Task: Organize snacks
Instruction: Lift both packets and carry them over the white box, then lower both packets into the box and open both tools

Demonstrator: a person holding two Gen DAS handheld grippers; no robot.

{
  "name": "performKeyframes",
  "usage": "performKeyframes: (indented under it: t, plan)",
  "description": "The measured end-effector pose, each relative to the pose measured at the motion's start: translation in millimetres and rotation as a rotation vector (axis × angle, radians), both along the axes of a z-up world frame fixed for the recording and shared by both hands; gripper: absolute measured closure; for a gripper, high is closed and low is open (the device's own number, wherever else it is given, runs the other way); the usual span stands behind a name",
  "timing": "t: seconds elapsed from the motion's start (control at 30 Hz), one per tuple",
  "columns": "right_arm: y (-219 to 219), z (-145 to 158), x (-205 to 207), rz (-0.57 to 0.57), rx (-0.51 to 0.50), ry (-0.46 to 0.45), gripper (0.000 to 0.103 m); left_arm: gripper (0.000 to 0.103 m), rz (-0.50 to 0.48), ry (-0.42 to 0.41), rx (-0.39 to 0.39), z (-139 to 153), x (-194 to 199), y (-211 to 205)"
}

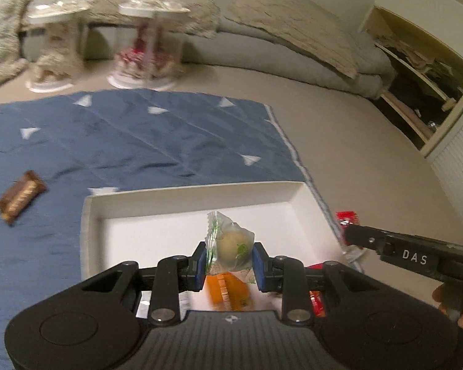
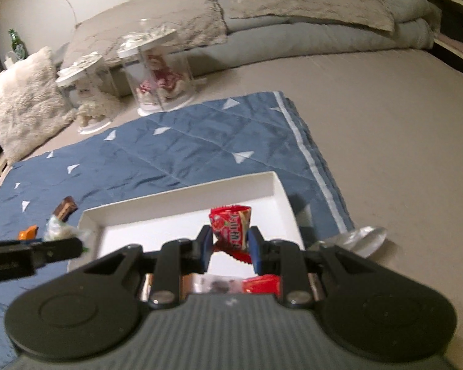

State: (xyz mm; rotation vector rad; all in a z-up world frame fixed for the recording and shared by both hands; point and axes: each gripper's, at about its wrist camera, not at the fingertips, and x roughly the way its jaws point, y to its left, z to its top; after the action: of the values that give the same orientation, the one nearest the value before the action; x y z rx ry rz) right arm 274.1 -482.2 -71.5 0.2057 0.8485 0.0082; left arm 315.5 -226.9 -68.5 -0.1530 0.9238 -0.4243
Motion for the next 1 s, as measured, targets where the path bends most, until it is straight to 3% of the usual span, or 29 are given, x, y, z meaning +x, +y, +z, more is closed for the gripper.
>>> performKeyframes:
  t: [0.47, 0.57, 0.63, 0.9, 1.0]
  plan:
    - [-14, -15, 26, -0.071, 0.020, 0.022, 0.073, 0.071, -0.060, -0.019, -0.059, -21, 33, -40]
    - [-11, -15, 26, -0.083, 0.022, 0.023, 0.071, 0.065, -0.068, -0.007, -0.068, -26, 38, -42]
    - [-10, -17, 27, -0.089, 0.022, 0.032, 0.070, 0.060, -0.073, 0.011, -0.052, -30, 38, -43]
    - [-6, -24, 28, -0.059, 0.005, 0.097, 0.066, 0.059, -0.080, 0.032, 0.012, -34, 31, -38]
    - [-5, -24, 25, -0.041, -0.004, 0.113, 0.066, 0.052, -0.080, 0.030, 0.029, -31, 27, -38]
